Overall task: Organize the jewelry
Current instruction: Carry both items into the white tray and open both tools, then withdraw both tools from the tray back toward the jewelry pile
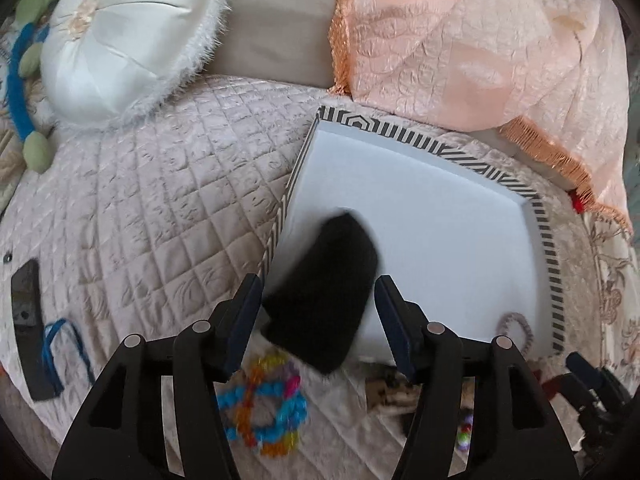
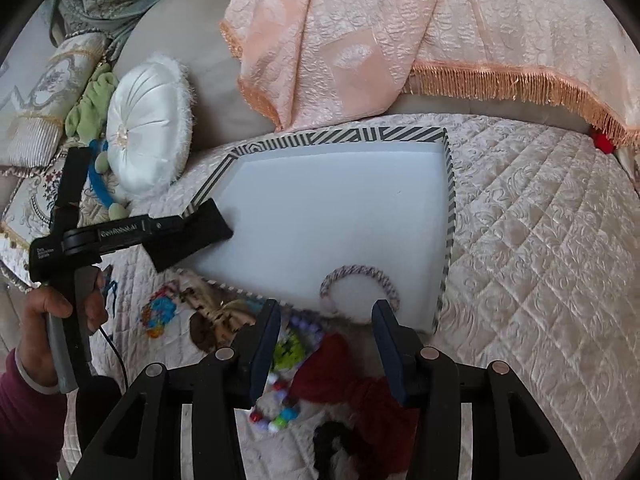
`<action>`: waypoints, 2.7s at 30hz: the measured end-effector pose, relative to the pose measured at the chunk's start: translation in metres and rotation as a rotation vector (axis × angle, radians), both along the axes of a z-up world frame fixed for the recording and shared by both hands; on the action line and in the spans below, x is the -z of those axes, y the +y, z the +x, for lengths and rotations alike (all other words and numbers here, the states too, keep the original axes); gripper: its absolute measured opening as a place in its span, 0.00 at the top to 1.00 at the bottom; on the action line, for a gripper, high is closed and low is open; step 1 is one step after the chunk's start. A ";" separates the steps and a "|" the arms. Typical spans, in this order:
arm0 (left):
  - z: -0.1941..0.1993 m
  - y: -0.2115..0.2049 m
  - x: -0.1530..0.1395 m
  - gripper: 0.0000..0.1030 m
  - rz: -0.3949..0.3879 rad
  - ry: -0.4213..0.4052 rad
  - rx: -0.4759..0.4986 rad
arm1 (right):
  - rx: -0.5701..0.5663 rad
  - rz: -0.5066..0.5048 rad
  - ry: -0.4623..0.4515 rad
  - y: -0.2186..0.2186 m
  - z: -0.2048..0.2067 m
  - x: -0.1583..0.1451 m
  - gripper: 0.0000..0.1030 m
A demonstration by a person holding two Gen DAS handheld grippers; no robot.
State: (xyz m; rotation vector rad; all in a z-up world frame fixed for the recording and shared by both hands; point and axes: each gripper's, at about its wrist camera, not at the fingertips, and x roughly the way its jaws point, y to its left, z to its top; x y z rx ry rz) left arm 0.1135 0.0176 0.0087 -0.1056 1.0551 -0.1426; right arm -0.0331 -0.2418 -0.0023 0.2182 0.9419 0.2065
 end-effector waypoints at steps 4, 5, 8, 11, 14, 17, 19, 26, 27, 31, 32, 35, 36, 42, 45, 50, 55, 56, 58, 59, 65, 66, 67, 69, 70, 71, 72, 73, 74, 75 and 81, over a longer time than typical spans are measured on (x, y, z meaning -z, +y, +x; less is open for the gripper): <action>-0.023 0.005 -0.014 0.43 -0.005 -0.026 0.007 | -0.003 0.008 -0.008 0.003 -0.016 -0.006 0.55; -0.028 0.006 -0.017 0.43 -0.001 -0.033 0.008 | -0.003 0.008 -0.012 0.004 -0.019 -0.008 0.55; -0.049 0.008 -0.024 0.43 0.011 -0.054 0.014 | -0.006 0.014 -0.022 0.007 -0.028 -0.011 0.55; -0.070 0.008 -0.028 0.43 0.027 -0.075 0.026 | -0.014 0.015 -0.030 0.011 -0.037 -0.016 0.55; -0.088 0.008 -0.029 0.43 0.048 -0.089 0.035 | -0.026 0.006 -0.038 0.015 -0.049 -0.019 0.55; -0.106 0.007 -0.031 0.43 0.050 -0.101 0.041 | -0.031 0.001 -0.048 0.019 -0.059 -0.025 0.55; -0.117 0.006 -0.034 0.43 0.058 -0.118 0.038 | -0.031 0.002 -0.057 0.021 -0.065 -0.030 0.55; -0.148 0.000 -0.043 0.43 0.084 -0.175 0.040 | -0.029 -0.031 -0.097 0.031 -0.081 -0.044 0.55; -0.151 -0.001 -0.044 0.43 0.088 -0.182 0.040 | -0.030 -0.035 -0.101 0.032 -0.083 -0.045 0.55; -0.162 -0.006 -0.050 0.43 0.104 -0.210 0.045 | -0.032 -0.045 -0.107 0.036 -0.089 -0.047 0.54; -0.164 -0.007 -0.051 0.43 0.107 -0.215 0.045 | -0.031 -0.049 -0.109 0.037 -0.091 -0.048 0.54; -0.169 -0.008 -0.055 0.43 0.109 -0.230 0.043 | -0.032 -0.057 -0.113 0.038 -0.094 -0.049 0.53; -0.171 -0.008 -0.055 0.43 0.107 -0.232 0.043 | -0.032 -0.058 -0.114 0.039 -0.094 -0.050 0.52; -0.179 -0.014 -0.057 0.43 0.113 -0.242 0.052 | -0.029 -0.074 -0.129 0.040 -0.100 -0.055 0.51; -0.181 -0.016 -0.057 0.43 0.112 -0.242 0.054 | -0.027 -0.076 -0.133 0.038 -0.101 -0.056 0.50; -0.183 -0.017 -0.057 0.43 0.114 -0.244 0.057 | -0.022 -0.084 -0.129 0.035 -0.104 -0.057 0.49; -0.183 -0.018 -0.057 0.43 0.114 -0.244 0.054 | -0.019 -0.085 -0.125 0.032 -0.105 -0.056 0.49; -0.183 -0.018 -0.057 0.43 0.115 -0.244 0.055 | -0.020 -0.085 -0.124 0.033 -0.105 -0.056 0.49; -0.183 -0.018 -0.057 0.43 0.116 -0.241 0.055 | -0.022 -0.086 -0.122 0.033 -0.105 -0.055 0.49; -0.184 -0.018 -0.057 0.43 0.117 -0.239 0.055 | -0.022 -0.086 -0.121 0.034 -0.105 -0.055 0.49; -0.184 -0.018 -0.055 0.43 0.116 -0.236 0.056 | -0.026 -0.088 -0.117 0.035 -0.105 -0.054 0.48; -0.184 -0.018 -0.055 0.43 0.116 -0.235 0.056 | -0.026 -0.088 -0.117 0.035 -0.105 -0.053 0.48; -0.184 -0.017 -0.055 0.43 0.115 -0.233 0.056 | -0.025 -0.088 -0.117 0.035 -0.105 -0.053 0.48; -0.183 -0.015 -0.053 0.43 0.107 -0.227 0.056 | -0.020 -0.090 -0.117 0.034 -0.105 -0.053 0.48; -0.182 -0.013 -0.052 0.43 0.099 -0.221 0.055 | -0.018 -0.091 -0.115 0.033 -0.105 -0.052 0.48; -0.181 -0.011 -0.051 0.43 0.086 -0.213 0.054 | -0.016 -0.091 -0.112 0.032 -0.105 -0.051 0.48; -0.179 -0.008 -0.051 0.43 0.072 -0.204 0.054 | -0.014 -0.092 -0.109 0.031 -0.105 -0.050 0.48; -0.177 -0.003 -0.049 0.43 0.047 -0.188 0.053 | -0.013 -0.092 -0.106 0.030 -0.106 -0.049 0.48; -0.175 0.002 -0.048 0.43 0.024 -0.173 0.050 | -0.012 -0.092 -0.103 0.029 -0.106 -0.048 0.48; -0.172 0.008 -0.046 0.43 -0.005 -0.151 0.042 | -0.011 -0.092 -0.101 0.028 -0.106 -0.047 0.48; -0.160 0.045 -0.040 0.43 -0.096 -0.098 -0.027 | -0.006 -0.080 -0.073 0.021 -0.105 -0.035 0.48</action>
